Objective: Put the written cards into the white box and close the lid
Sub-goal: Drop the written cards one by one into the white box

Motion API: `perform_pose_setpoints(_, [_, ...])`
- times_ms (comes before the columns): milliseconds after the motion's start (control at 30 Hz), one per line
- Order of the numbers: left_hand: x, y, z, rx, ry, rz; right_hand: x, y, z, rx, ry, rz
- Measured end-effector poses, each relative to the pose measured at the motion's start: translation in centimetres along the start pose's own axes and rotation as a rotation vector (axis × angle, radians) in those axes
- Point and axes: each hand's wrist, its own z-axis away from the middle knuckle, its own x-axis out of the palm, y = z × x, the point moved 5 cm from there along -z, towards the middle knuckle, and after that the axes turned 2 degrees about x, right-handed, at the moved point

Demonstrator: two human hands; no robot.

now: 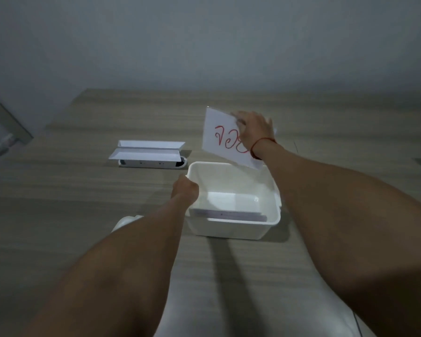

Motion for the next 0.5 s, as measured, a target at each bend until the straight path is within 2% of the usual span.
perform_pose_setpoints(167, [-0.3,-1.1,1.6,-0.073,-0.049,0.071,1.0,0.6,3.9,0.059,-0.197,-0.094])
perform_pose_setpoints(267, [-1.0,-1.5,2.3,-0.104,-0.054,0.117,2.9,0.9,6.2,0.098,-0.406,-0.138])
perform_pose_setpoints(500, [-1.3,-1.7,3.9,-0.101,-0.069,0.125,6.4,1.3,11.8,0.090,-0.844,-0.037])
